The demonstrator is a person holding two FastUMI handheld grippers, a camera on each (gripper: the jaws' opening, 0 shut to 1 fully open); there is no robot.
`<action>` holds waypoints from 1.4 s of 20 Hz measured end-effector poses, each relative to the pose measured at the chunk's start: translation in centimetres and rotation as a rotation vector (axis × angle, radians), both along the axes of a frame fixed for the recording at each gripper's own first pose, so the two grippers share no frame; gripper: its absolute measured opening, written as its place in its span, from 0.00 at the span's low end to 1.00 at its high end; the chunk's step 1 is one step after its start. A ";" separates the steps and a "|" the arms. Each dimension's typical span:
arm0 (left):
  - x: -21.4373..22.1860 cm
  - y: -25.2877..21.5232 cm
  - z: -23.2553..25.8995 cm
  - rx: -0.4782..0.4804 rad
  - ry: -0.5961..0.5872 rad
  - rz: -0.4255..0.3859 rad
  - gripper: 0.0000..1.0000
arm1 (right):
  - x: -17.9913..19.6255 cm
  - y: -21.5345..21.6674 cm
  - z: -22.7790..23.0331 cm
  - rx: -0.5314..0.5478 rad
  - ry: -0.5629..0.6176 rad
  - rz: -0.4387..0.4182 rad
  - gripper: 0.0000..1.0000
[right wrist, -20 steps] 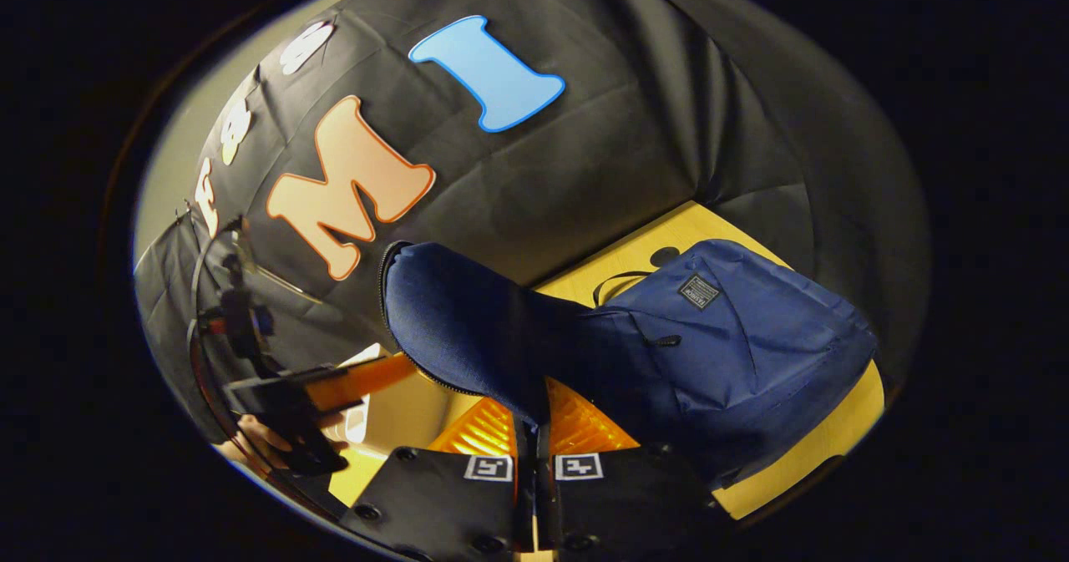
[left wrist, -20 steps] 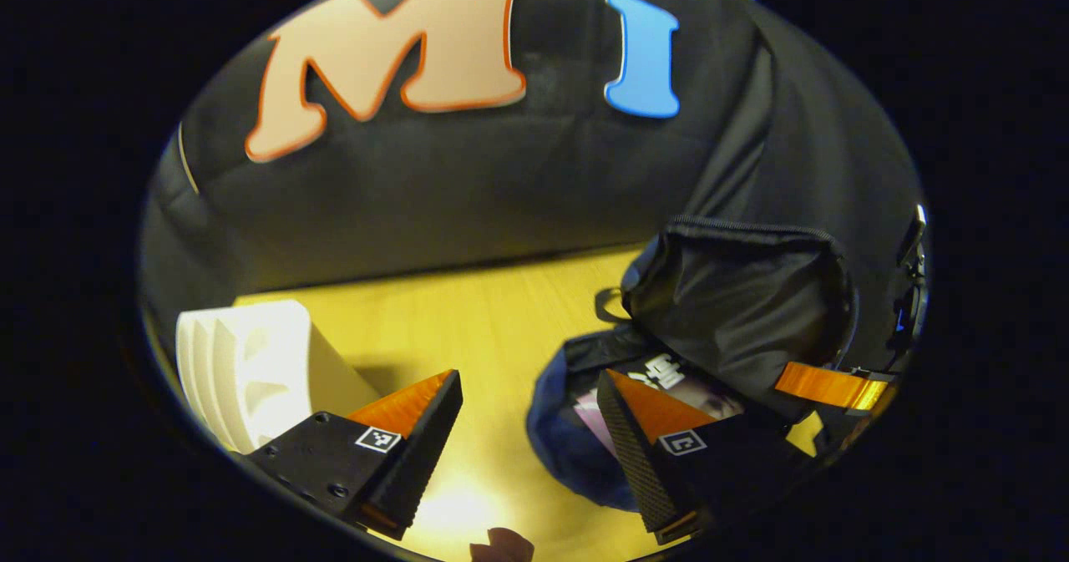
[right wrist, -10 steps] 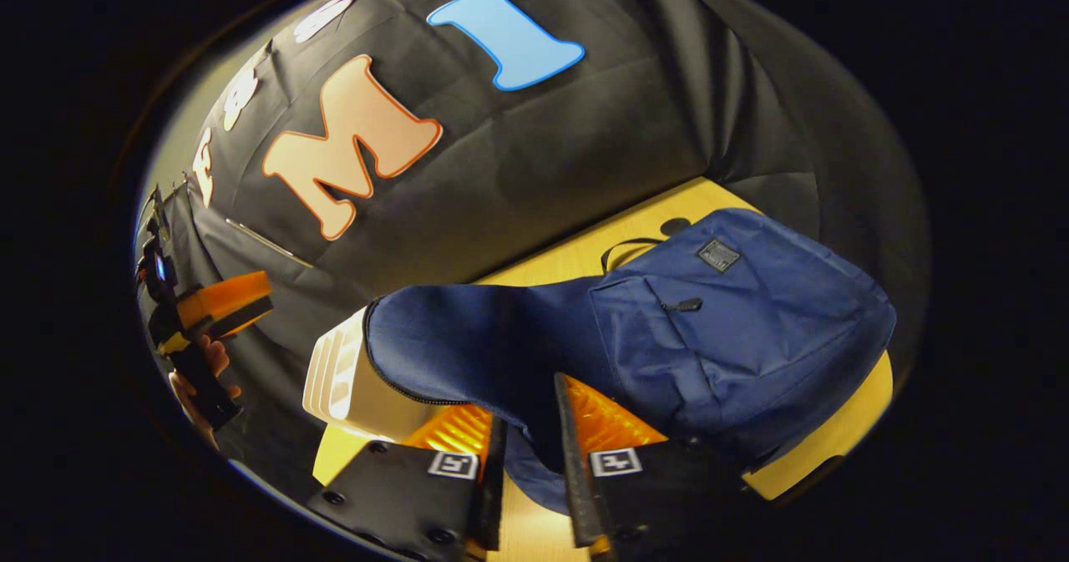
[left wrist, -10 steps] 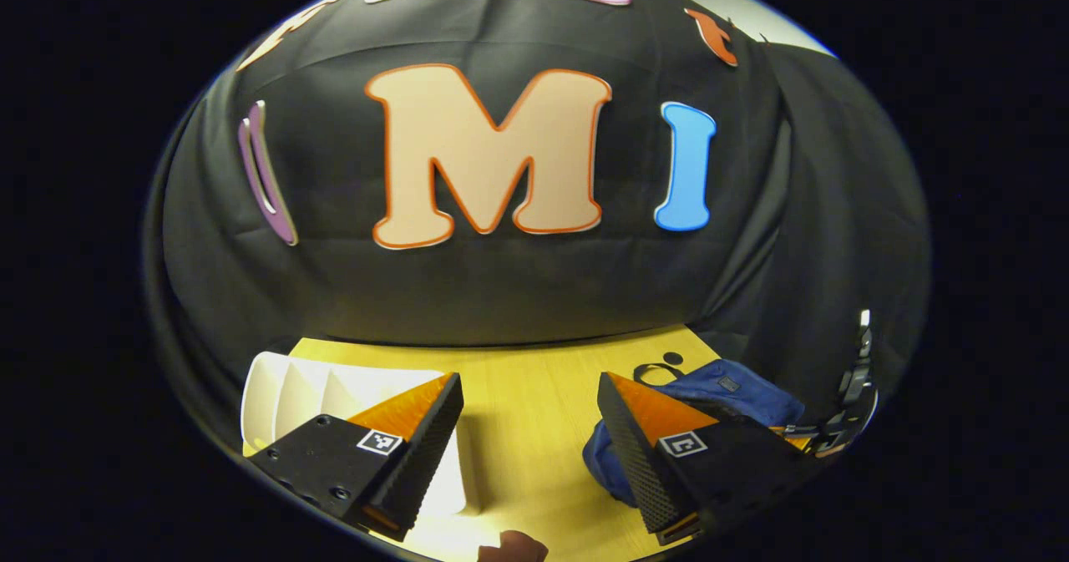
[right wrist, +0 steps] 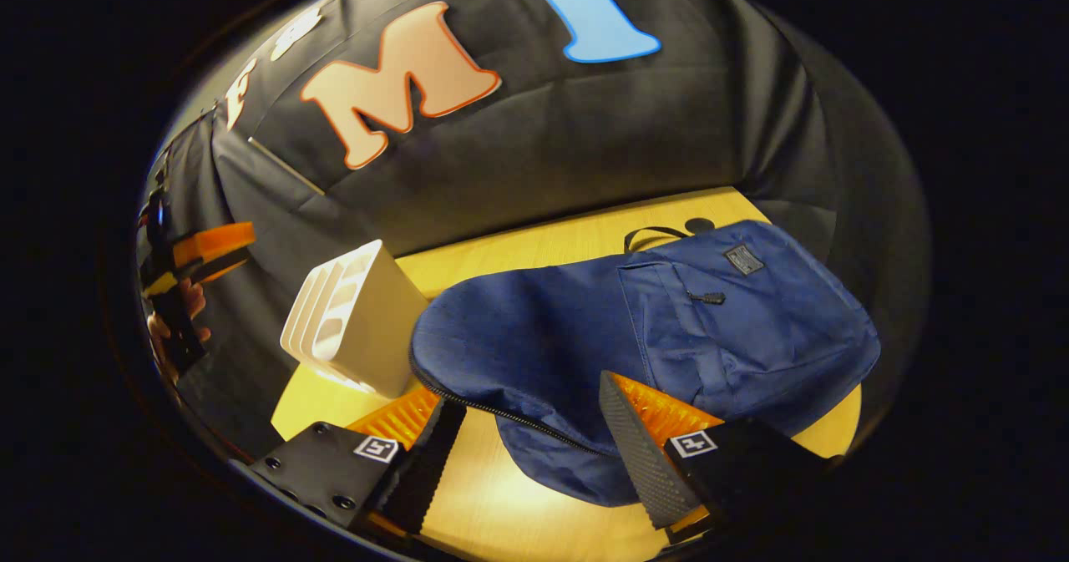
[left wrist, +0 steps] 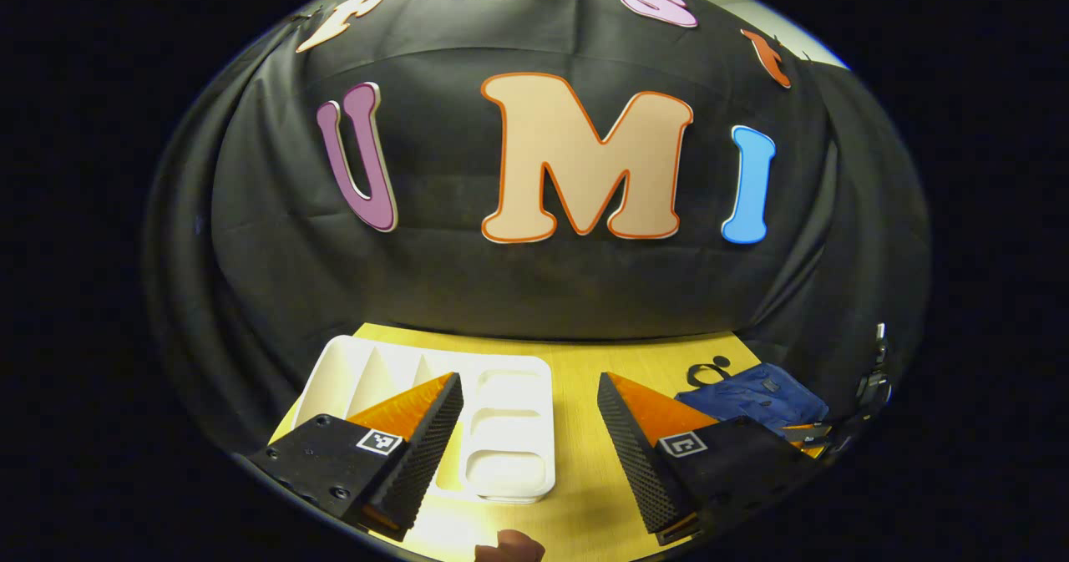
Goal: Open the schoolbag, grab two books from the bookshelf and put them into the schoolbag.
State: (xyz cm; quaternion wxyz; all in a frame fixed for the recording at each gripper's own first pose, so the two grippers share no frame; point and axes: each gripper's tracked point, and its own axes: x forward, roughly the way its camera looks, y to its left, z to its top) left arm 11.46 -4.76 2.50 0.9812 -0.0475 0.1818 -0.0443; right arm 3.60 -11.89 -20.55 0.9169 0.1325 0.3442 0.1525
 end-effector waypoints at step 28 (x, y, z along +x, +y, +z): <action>-1.3 3.1 7.8 -0.034 -0.199 0.027 0.95 | 5.3 -0.7 25.4 -0.035 -0.610 -0.194 0.99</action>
